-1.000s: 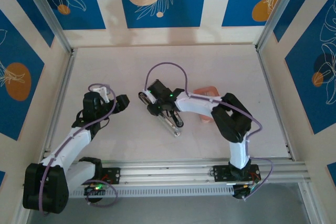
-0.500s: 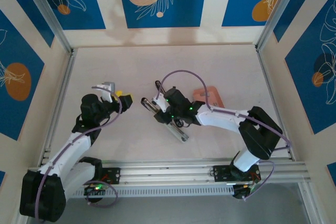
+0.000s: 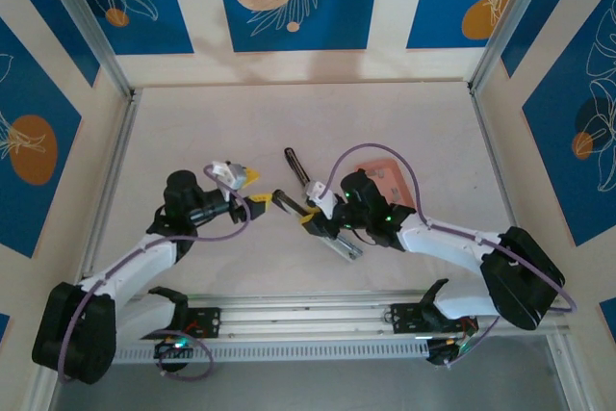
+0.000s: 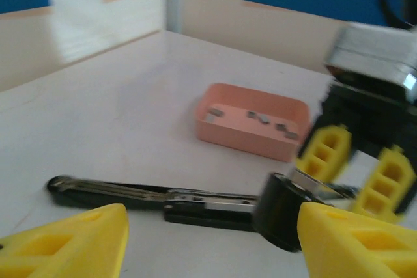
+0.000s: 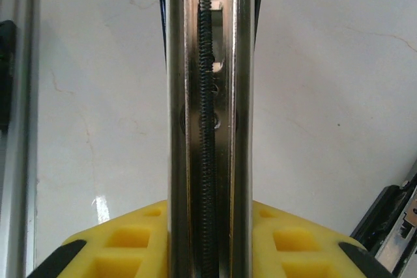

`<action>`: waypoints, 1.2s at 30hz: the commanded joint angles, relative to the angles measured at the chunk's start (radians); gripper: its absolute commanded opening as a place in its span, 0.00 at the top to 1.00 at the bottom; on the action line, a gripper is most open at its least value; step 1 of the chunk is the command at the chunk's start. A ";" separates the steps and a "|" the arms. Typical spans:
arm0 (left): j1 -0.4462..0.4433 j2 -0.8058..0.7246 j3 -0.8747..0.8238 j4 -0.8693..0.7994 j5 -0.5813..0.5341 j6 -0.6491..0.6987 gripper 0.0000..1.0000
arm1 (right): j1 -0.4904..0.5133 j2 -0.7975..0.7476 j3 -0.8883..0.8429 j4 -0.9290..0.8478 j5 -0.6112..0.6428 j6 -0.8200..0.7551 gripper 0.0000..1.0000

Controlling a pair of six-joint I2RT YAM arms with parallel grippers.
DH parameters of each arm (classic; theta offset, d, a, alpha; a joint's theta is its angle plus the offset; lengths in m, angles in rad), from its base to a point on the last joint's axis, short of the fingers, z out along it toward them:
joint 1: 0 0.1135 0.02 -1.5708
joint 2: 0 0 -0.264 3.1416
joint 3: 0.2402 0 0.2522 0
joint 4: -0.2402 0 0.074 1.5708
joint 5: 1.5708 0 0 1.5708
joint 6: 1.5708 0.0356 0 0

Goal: Load the staples into the stapler

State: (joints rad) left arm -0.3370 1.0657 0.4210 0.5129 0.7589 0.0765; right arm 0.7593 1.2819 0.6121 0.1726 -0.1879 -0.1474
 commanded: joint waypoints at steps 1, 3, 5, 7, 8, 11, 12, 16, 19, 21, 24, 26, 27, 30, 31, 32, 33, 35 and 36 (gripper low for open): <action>-0.029 0.021 0.038 0.017 0.159 0.123 0.31 | -0.022 -0.052 -0.041 0.116 -0.140 -0.057 0.79; -0.037 0.035 0.041 0.029 0.205 0.128 0.31 | -0.029 -0.065 -0.078 0.159 -0.171 -0.073 0.79; -0.047 0.046 0.043 0.035 0.222 0.129 0.31 | -0.030 -0.076 -0.099 0.184 -0.211 -0.099 0.79; -0.059 0.061 0.047 0.037 0.233 0.130 0.32 | -0.025 -0.081 -0.113 0.206 -0.235 -0.116 0.79; -0.067 0.070 0.051 0.038 0.241 0.130 0.33 | -0.022 -0.081 -0.117 0.214 -0.236 -0.117 0.79; -0.096 0.095 0.067 0.037 0.271 0.127 0.35 | -0.014 -0.077 -0.122 0.224 -0.237 -0.129 0.79; -0.104 0.104 0.070 0.035 0.286 0.125 0.35 | -0.012 -0.075 -0.126 0.232 -0.233 -0.127 0.79; -0.124 0.127 0.075 0.035 0.327 0.121 0.39 | -0.008 -0.069 -0.133 0.258 -0.239 -0.126 0.79; -0.135 0.132 0.083 0.021 0.350 0.114 0.51 | -0.002 -0.064 -0.129 0.260 -0.243 -0.121 0.79; -0.141 0.125 0.084 0.009 0.354 0.115 0.53 | -0.002 -0.062 -0.131 0.269 -0.241 -0.117 0.79; -0.148 0.112 0.083 -0.020 0.356 0.128 0.54 | -0.002 -0.060 -0.130 0.282 -0.239 -0.110 0.79; -0.152 0.101 0.089 -0.060 0.358 0.148 0.60 | -0.002 -0.057 -0.129 0.288 -0.240 -0.107 0.79; -0.153 0.096 0.094 -0.089 0.359 0.160 0.66 | -0.001 -0.056 -0.129 0.293 -0.239 -0.103 0.78; -0.157 0.067 0.107 -0.197 0.354 0.217 0.85 | -0.002 -0.058 -0.129 0.296 -0.241 -0.094 0.78; -0.157 0.051 0.112 -0.236 0.348 0.240 0.87 | -0.001 -0.060 -0.128 0.290 -0.242 -0.091 0.77; -0.157 0.031 0.116 -0.273 0.338 0.260 0.89 | -0.002 -0.065 -0.128 0.283 -0.238 -0.084 0.74; -0.157 0.013 0.122 -0.306 0.328 0.274 0.92 | -0.001 -0.072 -0.132 0.280 -0.228 -0.071 0.72; -0.157 -0.025 0.135 -0.376 0.309 0.314 0.95 | 0.000 -0.092 -0.142 0.276 -0.217 -0.045 0.69; -0.158 -0.041 0.147 -0.426 0.295 0.339 0.96 | 0.000 -0.106 -0.147 0.275 -0.210 -0.027 0.66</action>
State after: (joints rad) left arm -0.4847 1.0779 0.5228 0.2436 1.0508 0.3058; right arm 0.7658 1.2213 0.4767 0.4171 -0.4049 -0.2249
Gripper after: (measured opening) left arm 0.235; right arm 0.318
